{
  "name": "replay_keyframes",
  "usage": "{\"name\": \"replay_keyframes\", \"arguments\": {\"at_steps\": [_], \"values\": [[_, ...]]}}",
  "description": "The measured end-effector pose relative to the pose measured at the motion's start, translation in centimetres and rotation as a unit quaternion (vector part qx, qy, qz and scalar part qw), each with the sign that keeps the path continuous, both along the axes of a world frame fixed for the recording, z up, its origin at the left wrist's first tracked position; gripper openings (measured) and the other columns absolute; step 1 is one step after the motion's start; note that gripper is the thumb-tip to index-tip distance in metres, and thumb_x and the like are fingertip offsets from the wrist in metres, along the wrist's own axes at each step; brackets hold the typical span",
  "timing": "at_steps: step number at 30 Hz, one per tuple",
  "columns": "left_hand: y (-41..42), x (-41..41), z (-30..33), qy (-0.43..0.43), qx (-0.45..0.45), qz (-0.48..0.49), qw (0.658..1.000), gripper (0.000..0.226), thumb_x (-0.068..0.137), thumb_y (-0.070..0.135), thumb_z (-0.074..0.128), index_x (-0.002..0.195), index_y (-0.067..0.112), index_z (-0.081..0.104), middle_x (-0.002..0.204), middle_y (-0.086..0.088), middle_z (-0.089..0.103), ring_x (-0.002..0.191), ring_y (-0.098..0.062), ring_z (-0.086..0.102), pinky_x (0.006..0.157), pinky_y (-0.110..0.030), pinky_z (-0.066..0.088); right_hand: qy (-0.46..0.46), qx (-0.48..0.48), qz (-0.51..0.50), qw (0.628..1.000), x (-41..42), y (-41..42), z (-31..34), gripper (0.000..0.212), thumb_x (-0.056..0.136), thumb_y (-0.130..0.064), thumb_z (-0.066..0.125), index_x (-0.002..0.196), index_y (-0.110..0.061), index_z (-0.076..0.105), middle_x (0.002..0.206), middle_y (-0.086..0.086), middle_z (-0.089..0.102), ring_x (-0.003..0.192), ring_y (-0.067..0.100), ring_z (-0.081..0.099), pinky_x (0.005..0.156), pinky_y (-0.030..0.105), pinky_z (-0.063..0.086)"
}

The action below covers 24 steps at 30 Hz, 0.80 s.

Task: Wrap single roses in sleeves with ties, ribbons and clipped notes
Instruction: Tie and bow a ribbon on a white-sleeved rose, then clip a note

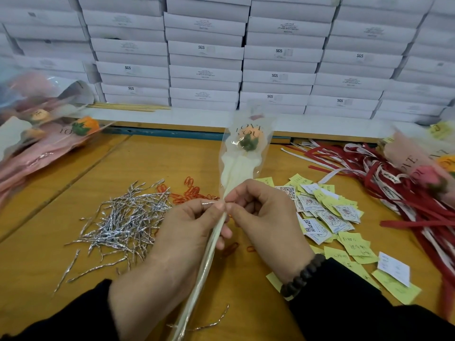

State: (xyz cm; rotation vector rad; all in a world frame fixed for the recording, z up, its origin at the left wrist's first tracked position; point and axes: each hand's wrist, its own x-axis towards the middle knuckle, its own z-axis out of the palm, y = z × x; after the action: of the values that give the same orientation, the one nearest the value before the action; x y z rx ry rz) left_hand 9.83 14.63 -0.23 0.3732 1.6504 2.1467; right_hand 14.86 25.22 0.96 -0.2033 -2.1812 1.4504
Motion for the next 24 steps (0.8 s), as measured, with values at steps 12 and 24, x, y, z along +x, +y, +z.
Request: {"name": "replay_keyframes", "arguments": {"at_steps": [12, 24], "values": [[-0.2, 0.0, 0.3, -0.026, 0.02, 0.01, 0.999, 0.016, 0.091, 0.002, 0.05, 0.08, -0.002, 0.06, 0.047, -0.012, 0.052, 0.036, -0.014, 0.043, 0.033, -0.016, 0.036, -0.057, -0.373, 0.069, 0.923, -0.3, 0.5, -0.7, 0.02, 0.08, 0.009, 0.062, 0.086, -0.005, 0.05, 0.053, 0.003, 0.06, 0.044, 0.009, 0.056, 0.045, 0.017, 0.047], [-0.1, -0.3, 0.4, -0.069, 0.043, 0.01, 0.997, 0.014, 0.086, -0.001, 0.054, 0.1, -0.002, 0.054, 0.052, -0.012, 0.058, 0.034, -0.013, 0.048, 0.032, -0.015, 0.036, -0.018, -0.139, 0.112, 0.984, -0.2, 0.9, -0.6, 0.022, 0.084, 0.012, 0.055, 0.077, -0.009, 0.055, 0.059, -0.007, 0.059, 0.055, 0.004, 0.056, 0.058, 0.014, 0.046]]}}
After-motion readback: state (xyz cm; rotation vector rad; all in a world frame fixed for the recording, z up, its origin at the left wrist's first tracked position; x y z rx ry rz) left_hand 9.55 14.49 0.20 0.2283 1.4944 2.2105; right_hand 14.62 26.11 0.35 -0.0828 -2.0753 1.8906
